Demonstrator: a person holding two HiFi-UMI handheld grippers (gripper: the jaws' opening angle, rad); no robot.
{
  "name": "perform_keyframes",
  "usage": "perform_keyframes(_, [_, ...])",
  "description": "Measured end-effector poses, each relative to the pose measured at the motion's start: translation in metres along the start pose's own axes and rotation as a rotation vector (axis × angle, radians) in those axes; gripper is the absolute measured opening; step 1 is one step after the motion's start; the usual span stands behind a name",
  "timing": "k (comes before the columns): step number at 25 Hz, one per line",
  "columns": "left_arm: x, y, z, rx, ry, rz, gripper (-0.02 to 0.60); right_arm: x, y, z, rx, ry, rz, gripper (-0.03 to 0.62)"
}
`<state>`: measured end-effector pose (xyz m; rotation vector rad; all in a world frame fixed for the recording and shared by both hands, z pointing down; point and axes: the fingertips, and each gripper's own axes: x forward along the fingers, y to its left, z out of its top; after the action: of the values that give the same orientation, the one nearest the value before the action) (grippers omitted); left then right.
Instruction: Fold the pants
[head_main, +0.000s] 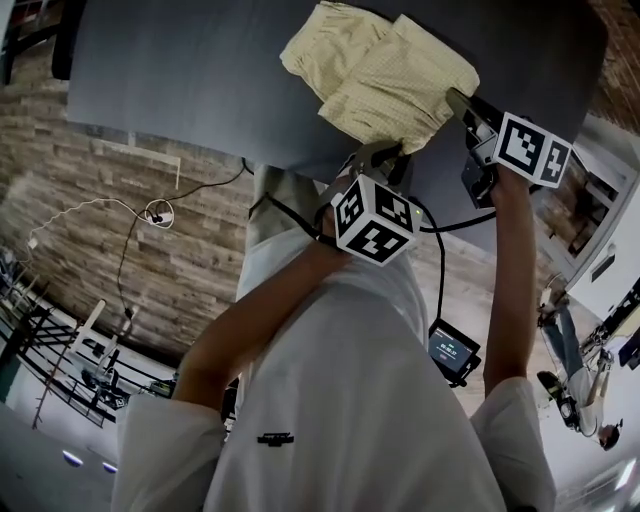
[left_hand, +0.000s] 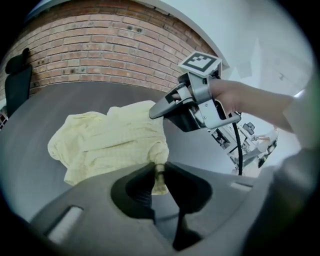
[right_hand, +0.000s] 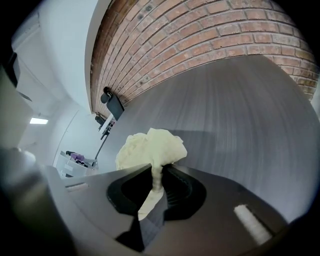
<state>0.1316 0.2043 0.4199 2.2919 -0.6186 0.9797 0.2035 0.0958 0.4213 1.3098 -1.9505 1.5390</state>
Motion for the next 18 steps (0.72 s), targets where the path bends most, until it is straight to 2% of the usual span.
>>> perform_keyframes(5, [-0.016,0.003,0.014,-0.095,-0.049,-0.051,0.069,-0.007,0.014,0.012,-0.011,-0.021,0.007,0.057])
perform_keyframes(13, [-0.037,0.012,0.030,-0.123,-0.103,-0.053,0.069,-0.007,0.036,0.030,-0.047,-0.031,0.017,0.057])
perform_keyframes(18, [-0.053,0.025,0.040,-0.177,-0.115,-0.085,0.069,-0.004,0.050,0.040,-0.037,-0.052,0.021,0.057])
